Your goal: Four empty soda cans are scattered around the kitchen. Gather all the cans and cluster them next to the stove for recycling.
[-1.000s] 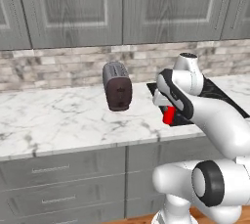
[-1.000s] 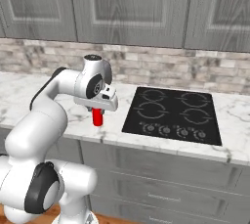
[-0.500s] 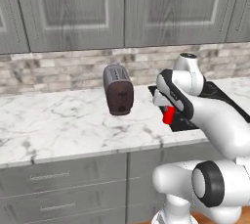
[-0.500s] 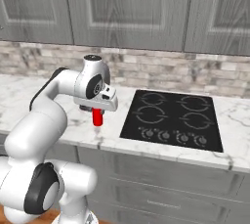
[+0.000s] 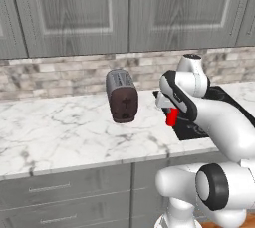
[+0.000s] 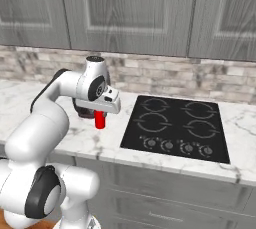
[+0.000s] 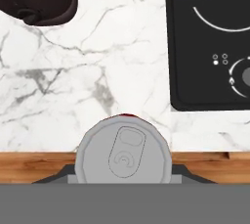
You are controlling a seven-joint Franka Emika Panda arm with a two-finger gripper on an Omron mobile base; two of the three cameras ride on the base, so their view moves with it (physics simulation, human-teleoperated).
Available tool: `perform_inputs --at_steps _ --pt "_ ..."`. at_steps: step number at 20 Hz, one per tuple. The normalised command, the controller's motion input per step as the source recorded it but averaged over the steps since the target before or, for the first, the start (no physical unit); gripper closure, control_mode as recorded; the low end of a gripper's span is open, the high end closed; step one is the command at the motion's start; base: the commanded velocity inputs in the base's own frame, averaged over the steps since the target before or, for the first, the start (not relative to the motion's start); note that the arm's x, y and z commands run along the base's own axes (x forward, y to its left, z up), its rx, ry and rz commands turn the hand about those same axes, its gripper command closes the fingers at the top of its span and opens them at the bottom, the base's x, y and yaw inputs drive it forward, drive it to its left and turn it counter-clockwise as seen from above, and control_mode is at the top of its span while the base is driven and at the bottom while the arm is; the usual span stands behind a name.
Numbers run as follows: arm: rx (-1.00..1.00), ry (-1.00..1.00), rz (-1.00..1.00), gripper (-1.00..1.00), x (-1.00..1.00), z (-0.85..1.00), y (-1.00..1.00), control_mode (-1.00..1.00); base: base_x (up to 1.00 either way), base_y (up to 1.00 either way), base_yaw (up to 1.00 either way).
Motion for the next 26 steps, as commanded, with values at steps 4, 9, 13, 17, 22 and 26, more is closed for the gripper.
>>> perform_inputs --at_steps 4,9,13,17,22,26 --pt "0.00 0.00 0.00 1.00 0.00 0.00 0.00 1.00 0.31 0.00 0.00" --pt "0.00 0.00 0.00 1.00 0.00 0.00 0.00 1.00 0.28 0.00 0.00" --pt "0.01 0.00 0.00 1.00 0.28 -0.10 0.00 -1.00 0.08 0.00 0.00" --pt "0.03 0.00 0.00 1.00 0.36 -0.16 -0.04 -1.00 0.00 0.00 0.00" --pt "0.02 0.00 0.00 1.00 0.27 -0.20 -0.07 -1.00 0.00 0.00 0.00" --pt "0.00 0.00 0.00 1.00 0.23 -0.30 -0.02 -1.00 0.00 0.00 0.00"
